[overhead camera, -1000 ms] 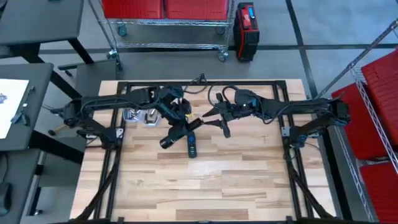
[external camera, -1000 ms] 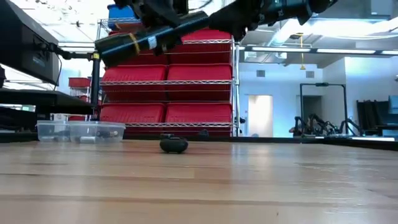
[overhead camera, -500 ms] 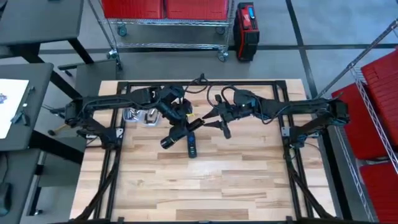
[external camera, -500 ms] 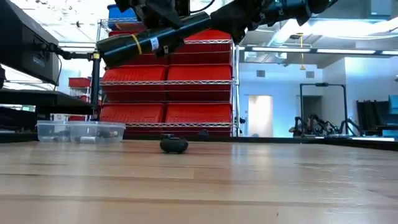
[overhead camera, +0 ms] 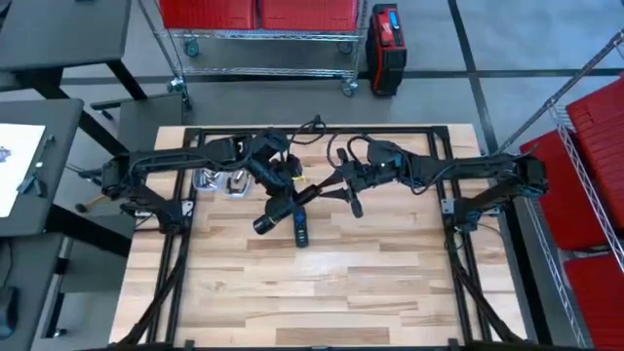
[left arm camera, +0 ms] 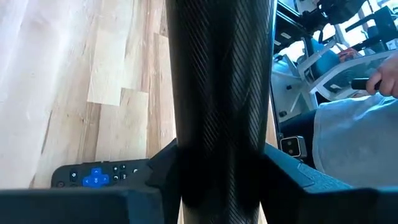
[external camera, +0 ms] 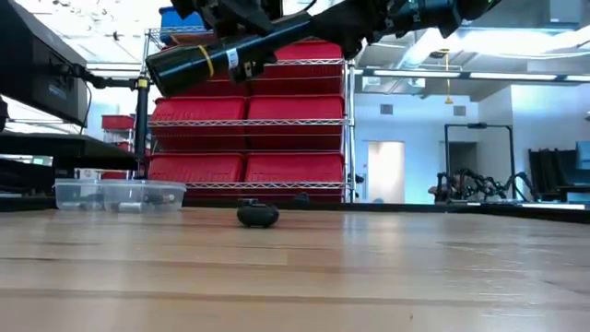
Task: Insert battery
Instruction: Insert the brown battery into the flashlight's battery compartment, then remove the brown battery from the flashlight's battery compartment onto the table
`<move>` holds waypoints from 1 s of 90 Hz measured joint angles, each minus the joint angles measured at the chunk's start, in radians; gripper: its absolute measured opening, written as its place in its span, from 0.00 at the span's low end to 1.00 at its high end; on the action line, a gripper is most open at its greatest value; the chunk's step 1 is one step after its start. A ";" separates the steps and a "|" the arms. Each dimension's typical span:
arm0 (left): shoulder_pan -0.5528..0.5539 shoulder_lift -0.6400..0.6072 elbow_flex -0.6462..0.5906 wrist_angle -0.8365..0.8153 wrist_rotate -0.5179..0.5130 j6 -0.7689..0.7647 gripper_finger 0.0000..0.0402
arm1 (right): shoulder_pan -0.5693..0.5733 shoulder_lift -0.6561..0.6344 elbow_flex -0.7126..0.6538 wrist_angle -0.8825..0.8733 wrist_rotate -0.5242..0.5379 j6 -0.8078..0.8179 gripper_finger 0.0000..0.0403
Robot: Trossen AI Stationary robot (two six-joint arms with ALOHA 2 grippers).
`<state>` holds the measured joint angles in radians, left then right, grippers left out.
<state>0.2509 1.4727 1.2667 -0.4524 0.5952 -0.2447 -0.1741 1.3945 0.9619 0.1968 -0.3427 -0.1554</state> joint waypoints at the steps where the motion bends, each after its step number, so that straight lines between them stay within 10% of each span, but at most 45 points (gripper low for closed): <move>1: 0.000 0.000 0.000 0.000 0.000 0.000 0.34 | 0.000 0.000 0.000 0.000 0.000 0.000 0.17; 90: 0.005 0.002 0.001 -0.089 -0.045 0.026 0.34 | -0.100 -0.118 0.000 -0.211 0.026 -0.014 0.05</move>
<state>0.2562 1.4746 1.2674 -0.5413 0.5502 -0.2184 -0.2737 1.2770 0.9619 -0.0144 -0.3166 -0.1692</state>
